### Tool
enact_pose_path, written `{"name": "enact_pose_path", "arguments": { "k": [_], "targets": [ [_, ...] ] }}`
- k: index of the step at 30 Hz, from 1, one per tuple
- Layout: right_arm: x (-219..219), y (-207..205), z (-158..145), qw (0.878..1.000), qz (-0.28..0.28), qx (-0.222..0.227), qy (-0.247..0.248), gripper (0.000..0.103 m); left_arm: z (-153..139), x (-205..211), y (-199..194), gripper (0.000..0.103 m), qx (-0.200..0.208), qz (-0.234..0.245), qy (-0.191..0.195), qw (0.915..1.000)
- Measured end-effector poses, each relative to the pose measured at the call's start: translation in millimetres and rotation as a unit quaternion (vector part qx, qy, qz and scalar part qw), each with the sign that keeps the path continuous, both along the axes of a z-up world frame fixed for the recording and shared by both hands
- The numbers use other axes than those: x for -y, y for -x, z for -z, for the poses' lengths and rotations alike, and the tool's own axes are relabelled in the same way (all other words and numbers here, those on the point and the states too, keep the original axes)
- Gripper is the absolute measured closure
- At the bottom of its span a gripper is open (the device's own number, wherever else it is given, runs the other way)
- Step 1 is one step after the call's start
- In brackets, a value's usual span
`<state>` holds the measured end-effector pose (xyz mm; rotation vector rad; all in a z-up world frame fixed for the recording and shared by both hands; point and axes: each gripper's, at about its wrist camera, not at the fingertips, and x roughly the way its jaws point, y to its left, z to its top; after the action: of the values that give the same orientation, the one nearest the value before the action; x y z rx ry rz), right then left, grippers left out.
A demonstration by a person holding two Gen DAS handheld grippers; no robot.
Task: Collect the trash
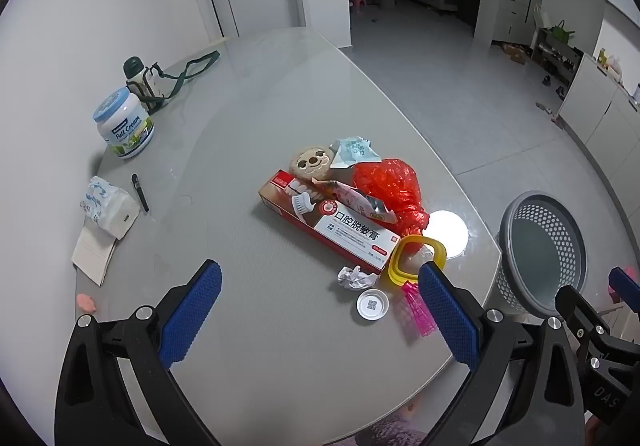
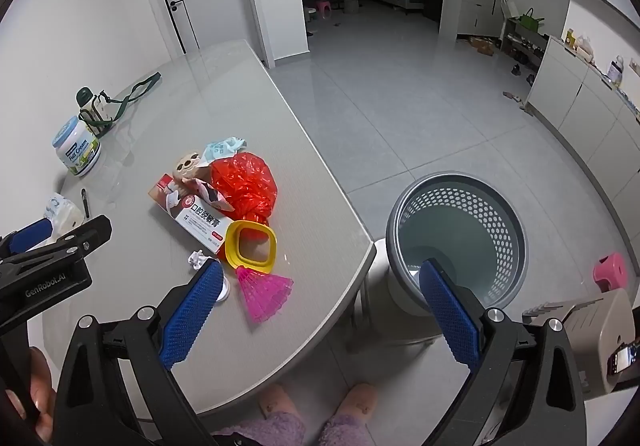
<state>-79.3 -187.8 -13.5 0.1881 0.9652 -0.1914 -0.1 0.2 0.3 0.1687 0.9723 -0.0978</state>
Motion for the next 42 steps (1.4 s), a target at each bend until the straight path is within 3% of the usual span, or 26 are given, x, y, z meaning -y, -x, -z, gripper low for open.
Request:
{"name": "enact_pose_path", "arguments": {
  "k": [42],
  "targets": [
    [-12, 0, -8, 1.000, -0.009, 0.011, 0.008, 0.009, -10, -16, 6, 0.006, 0.012, -0.011, 0.008, 0.9998]
  ]
}}
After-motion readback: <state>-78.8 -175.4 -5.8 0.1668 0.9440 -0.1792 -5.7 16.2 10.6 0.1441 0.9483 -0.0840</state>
